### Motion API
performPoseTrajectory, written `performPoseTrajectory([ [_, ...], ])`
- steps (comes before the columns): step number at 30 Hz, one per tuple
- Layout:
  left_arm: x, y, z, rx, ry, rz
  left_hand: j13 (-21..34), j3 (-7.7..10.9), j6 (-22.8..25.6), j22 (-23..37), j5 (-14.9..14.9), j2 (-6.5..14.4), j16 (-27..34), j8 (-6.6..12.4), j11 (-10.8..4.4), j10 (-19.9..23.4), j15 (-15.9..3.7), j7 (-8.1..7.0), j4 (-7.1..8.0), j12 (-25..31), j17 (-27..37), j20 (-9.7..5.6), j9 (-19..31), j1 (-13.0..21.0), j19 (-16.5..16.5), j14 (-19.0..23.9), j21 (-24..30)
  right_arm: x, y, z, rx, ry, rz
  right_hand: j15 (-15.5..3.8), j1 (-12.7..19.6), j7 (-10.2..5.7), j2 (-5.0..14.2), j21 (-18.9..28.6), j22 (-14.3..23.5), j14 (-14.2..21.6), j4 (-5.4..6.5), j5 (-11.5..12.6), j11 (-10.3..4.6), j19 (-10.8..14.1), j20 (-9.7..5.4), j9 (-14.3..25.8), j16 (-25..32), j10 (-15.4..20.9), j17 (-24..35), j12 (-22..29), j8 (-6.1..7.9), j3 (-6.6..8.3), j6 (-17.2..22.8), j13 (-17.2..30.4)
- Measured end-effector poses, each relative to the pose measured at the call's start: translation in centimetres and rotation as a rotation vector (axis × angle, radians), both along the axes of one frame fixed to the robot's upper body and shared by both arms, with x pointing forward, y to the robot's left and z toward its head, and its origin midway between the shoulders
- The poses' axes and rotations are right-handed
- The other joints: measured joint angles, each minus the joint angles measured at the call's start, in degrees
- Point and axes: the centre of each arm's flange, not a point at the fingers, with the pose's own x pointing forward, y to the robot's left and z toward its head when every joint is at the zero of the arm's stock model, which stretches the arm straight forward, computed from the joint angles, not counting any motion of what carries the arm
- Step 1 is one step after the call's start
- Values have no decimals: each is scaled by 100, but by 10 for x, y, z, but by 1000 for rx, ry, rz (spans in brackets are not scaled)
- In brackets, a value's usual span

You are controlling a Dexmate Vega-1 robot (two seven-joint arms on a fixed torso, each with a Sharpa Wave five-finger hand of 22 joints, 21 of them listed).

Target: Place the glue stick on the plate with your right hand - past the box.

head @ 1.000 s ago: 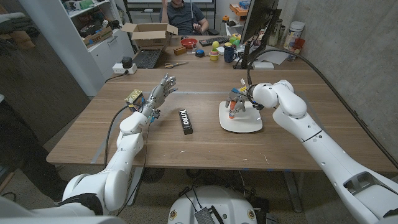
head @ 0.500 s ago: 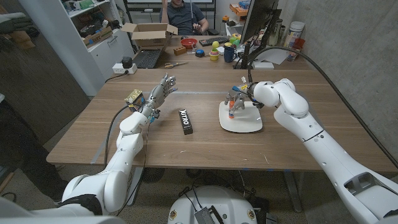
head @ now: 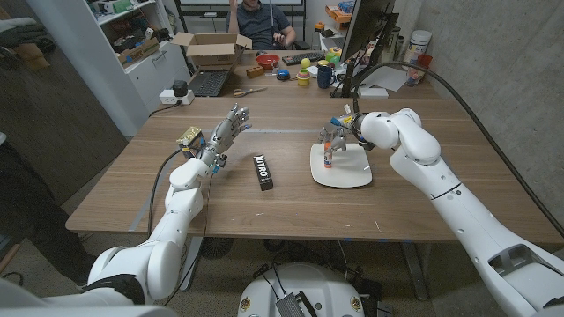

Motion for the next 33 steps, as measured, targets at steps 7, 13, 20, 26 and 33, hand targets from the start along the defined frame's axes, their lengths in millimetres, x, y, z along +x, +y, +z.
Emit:
performPoseTrajectory([
  [7,0,0,1,2,-1,1,0,-15,0,0,0,0,0,0,0,0,0,0,-16,0,0,0,0,0,0,0,0,-4,-2,4,9,-13,5,0,-59,8,0,0,0,0,38,0,0,63,-20,0,0,0,0,0,0,-38,-8,-1],
  [13,0,-1,1,4,-3,0,0,-15,0,0,0,0,0,0,0,0,0,0,-16,0,0,0,0,0,0,0,-12,-8,-3,10,15,-31,4,0,-59,8,0,0,0,0,38,0,0,63,-20,1,0,-1,-1,0,0,-38,-8,0],
  [20,0,-1,2,6,-3,0,0,-15,0,0,0,0,0,0,0,0,0,0,-15,0,0,0,0,0,0,0,-23,-11,-6,17,24,-54,-1,0,-84,8,25,-37,0,0,38,22,0,84,-41,1,23,-1,-1,0,0,-38,-8,0],
  [26,0,-1,2,8,-4,-1,0,-25,0,0,0,0,0,0,0,0,0,0,-25,0,0,0,0,0,0,0,-23,-14,-8,21,31,-65,-3,0,-83,8,25,-37,1,0,46,22,0,84,-41,1,23,-1,28,44,44,-78,-8,-27],
  [33,0,-1,3,8,-4,-1,0,-40,0,0,0,1,0,0,0,0,-1,0,-40,0,0,0,0,0,0,1,-22,-16,-10,26,38,-83,-7,0,-106,28,0,-58,-25,0,70,22,0,86,-38,1,23,-1,16,44,43,-102,13,-27],
])
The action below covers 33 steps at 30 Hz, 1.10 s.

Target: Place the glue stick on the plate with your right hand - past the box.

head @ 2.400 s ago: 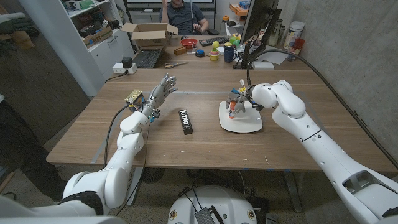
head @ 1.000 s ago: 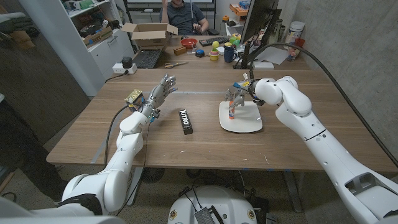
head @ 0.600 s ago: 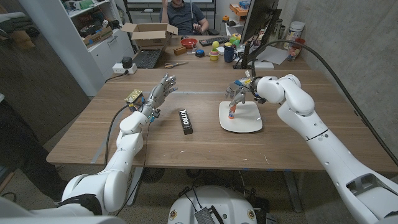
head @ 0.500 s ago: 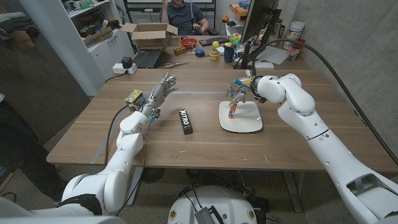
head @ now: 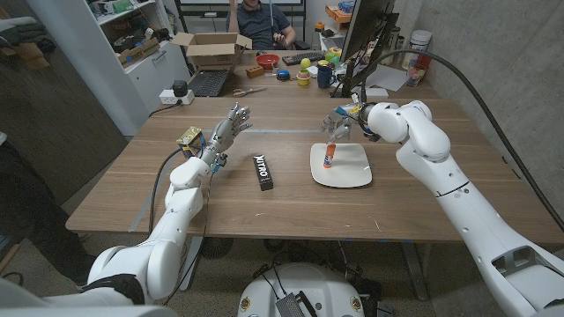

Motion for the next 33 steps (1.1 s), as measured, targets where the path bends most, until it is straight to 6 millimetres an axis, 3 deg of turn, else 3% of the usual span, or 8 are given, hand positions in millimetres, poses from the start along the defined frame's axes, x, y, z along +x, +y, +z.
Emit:
performPoseTrajectory([
  [33,2,2,3,3,-7,3,0,-40,-21,0,0,0,0,0,0,0,18,21,5,0,0,0,0,0,0,-18,-22,-11,-14,26,58,-84,-16,-3,-89,46,62,-86,-1,3,16,0,31,91,-34,-28,0,31,-5,24,45,-16,57,-26],
])
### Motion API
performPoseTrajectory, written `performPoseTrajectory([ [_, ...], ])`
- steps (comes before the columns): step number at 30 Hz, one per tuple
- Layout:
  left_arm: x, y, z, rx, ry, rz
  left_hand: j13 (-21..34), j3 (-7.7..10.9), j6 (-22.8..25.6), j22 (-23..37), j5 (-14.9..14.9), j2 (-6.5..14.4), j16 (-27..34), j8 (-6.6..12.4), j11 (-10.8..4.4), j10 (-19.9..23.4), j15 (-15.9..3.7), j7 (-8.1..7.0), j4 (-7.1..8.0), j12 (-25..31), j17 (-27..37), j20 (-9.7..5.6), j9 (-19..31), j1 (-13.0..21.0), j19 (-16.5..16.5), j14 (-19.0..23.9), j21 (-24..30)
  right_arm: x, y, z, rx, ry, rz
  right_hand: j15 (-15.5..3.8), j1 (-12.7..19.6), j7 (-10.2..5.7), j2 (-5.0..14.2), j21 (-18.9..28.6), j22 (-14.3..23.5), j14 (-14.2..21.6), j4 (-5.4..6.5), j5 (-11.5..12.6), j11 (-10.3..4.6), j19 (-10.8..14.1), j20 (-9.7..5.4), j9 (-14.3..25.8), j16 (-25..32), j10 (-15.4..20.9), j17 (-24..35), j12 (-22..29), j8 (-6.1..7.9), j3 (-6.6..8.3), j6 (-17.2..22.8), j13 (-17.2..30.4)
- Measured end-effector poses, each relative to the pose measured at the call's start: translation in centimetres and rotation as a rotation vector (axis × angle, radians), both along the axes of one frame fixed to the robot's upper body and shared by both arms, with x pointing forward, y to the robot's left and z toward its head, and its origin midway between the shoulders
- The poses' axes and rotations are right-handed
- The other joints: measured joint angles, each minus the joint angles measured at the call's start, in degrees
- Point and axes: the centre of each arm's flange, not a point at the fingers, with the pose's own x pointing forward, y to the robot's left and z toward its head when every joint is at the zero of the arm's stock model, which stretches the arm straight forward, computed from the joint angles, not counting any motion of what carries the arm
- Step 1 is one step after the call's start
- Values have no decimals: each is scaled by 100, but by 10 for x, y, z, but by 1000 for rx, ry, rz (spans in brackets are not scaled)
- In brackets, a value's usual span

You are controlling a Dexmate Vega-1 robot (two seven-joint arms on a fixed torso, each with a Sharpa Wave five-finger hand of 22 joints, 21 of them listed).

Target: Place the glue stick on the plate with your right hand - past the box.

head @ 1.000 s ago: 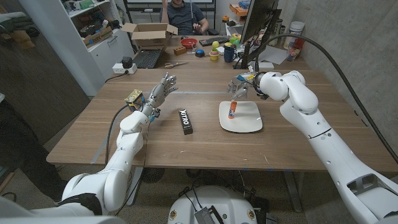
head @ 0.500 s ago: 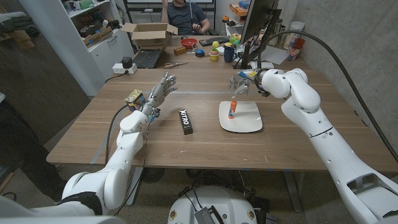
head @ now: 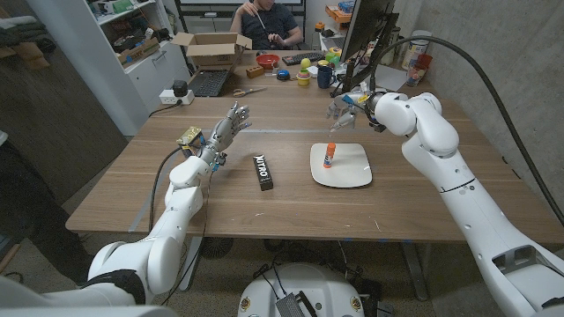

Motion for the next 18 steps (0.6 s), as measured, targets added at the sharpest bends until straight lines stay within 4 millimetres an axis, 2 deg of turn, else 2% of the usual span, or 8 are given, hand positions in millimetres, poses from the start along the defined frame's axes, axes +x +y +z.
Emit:
performPoseTrajectory([
  [6,0,0,0,1,-1,0,0,-23,-22,0,50,0,0,0,0,0,0,-22,24,0,0,0,0,0,0,0,0,-4,-5,5,17,-24,-3,-19,0,-16,0,-22,0,19,0,0,0,0,0,0,0,0,0,22,0,0,16,0],
  [18,-3,0,2,7,-12,3,0,-39,-22,0,49,0,0,0,21,-21,0,-22,10,0,0,0,0,0,0,0,0,-10,-10,13,42,-73,-2,-28,2,76,1,-22,1,71,0,45,21,61,-21,1,0,84,1,66,33,0,108,-27],
])
